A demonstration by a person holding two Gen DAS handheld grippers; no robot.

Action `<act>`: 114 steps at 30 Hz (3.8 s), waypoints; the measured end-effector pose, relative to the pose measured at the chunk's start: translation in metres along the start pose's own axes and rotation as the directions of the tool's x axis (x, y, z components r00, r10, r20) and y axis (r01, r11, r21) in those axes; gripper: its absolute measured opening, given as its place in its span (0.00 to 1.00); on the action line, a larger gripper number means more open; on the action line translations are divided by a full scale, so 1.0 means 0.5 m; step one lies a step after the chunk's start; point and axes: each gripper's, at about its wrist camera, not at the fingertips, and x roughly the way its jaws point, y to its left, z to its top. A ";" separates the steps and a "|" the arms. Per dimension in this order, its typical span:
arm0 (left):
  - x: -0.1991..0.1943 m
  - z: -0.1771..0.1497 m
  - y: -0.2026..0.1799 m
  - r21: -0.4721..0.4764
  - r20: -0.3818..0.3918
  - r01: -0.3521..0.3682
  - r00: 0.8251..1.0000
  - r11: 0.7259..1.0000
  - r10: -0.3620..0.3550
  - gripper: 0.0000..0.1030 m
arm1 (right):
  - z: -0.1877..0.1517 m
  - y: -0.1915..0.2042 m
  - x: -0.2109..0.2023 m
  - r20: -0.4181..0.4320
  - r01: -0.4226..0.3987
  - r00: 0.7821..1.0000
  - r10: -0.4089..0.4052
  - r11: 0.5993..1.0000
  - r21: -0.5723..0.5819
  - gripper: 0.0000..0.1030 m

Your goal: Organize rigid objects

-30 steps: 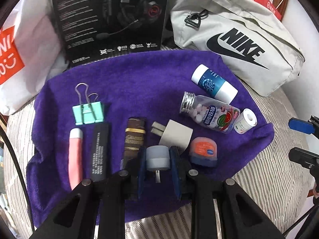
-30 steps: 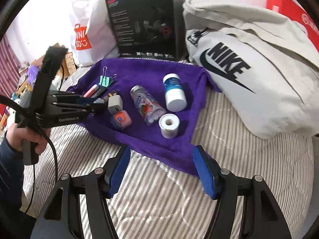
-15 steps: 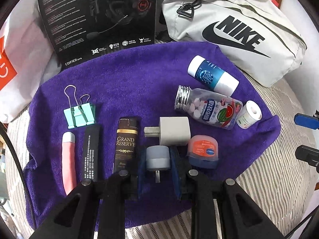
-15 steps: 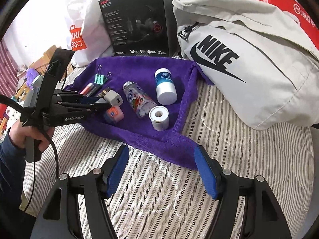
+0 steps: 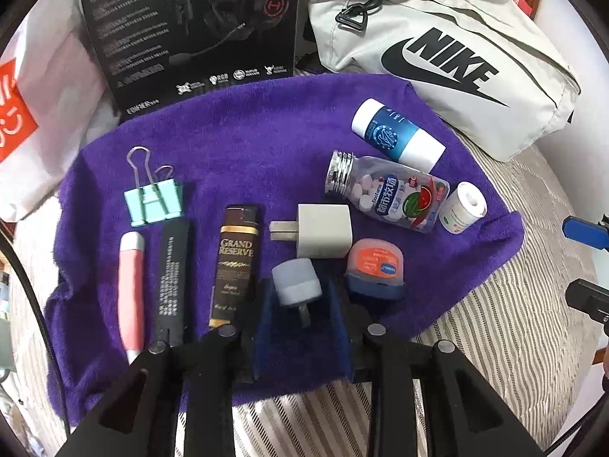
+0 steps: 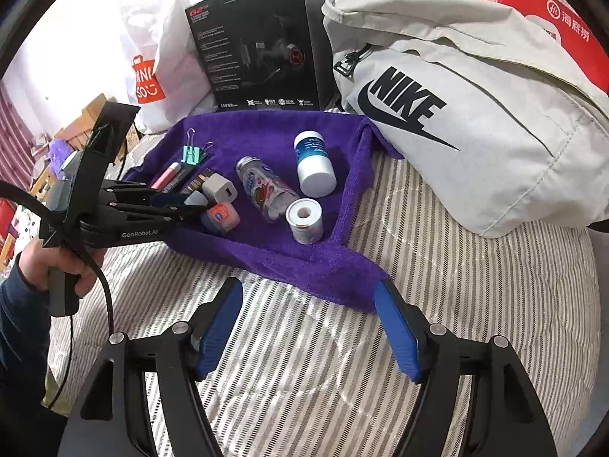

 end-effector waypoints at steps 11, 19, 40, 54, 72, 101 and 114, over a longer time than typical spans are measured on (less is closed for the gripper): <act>-0.106 -0.061 0.013 -0.075 0.081 -0.018 0.996 0.997 0.024 0.75 | -0.004 0.025 0.000 0.011 -0.015 1.000 0.015 0.995 0.094 0.78; -0.179 -0.130 0.030 -0.132 0.133 -0.071 0.987 0.989 0.089 0.94 | -0.005 0.068 -0.023 0.036 0.047 0.998 -0.051 0.993 0.111 1.00; -0.252 -0.220 0.029 -0.254 0.181 -0.152 0.963 0.955 0.201 1.00 | -0.068 0.127 -0.123 0.070 0.147 0.985 -0.157 0.981 0.130 1.00; -0.282 -0.242 0.016 -0.266 0.198 -0.137 0.961 0.954 0.193 1.00 | -0.104 0.131 -0.140 0.056 0.162 0.984 -0.171 0.977 0.142 1.00; -0.292 -0.249 0.014 -0.277 0.195 -0.115 0.965 0.954 0.173 1.00 | -0.114 0.126 -0.155 0.060 0.170 0.982 -0.181 0.973 0.159 1.00; -0.290 -0.252 0.014 -0.275 0.190 -0.123 0.965 0.953 0.180 1.00 | -0.117 0.132 -0.158 0.060 0.158 0.984 -0.169 0.976 0.152 1.00; -0.289 -0.251 0.018 -0.271 0.189 -0.126 0.965 0.954 0.181 1.00 | -0.118 0.127 -0.154 0.053 0.159 0.984 -0.169 0.975 0.157 1.00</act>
